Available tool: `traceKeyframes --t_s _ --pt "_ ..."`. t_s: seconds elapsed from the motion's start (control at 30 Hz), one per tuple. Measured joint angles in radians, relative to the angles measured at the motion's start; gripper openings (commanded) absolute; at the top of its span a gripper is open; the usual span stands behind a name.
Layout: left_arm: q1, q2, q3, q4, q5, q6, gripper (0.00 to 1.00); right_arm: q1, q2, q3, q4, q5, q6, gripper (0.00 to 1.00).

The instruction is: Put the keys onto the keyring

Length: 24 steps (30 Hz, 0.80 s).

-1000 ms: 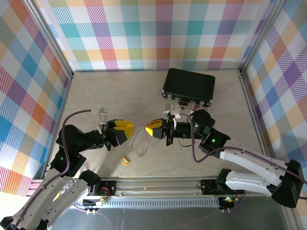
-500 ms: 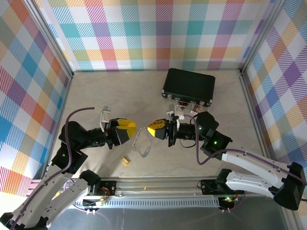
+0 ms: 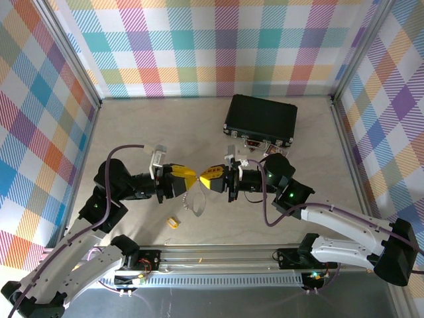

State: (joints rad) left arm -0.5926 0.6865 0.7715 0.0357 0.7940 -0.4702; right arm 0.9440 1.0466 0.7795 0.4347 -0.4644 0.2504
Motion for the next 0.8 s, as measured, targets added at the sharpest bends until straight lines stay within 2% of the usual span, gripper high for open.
traceKeyframes --t_s 0.27,0.7,0.8 --pt "-0.001 0.003 0.013 -0.039 0.003 0.045 0.35 0.0 0.01 0.01 0.019 -0.024 -0.009 0.0" --pt "-0.002 0.002 0.024 -0.077 0.014 0.079 0.2 0.0 0.024 0.019 0.02 -0.036 -0.023 0.0" --pt "-0.002 -0.005 0.032 -0.097 0.011 0.091 0.12 0.002 0.031 0.026 0.027 -0.05 -0.022 0.0"
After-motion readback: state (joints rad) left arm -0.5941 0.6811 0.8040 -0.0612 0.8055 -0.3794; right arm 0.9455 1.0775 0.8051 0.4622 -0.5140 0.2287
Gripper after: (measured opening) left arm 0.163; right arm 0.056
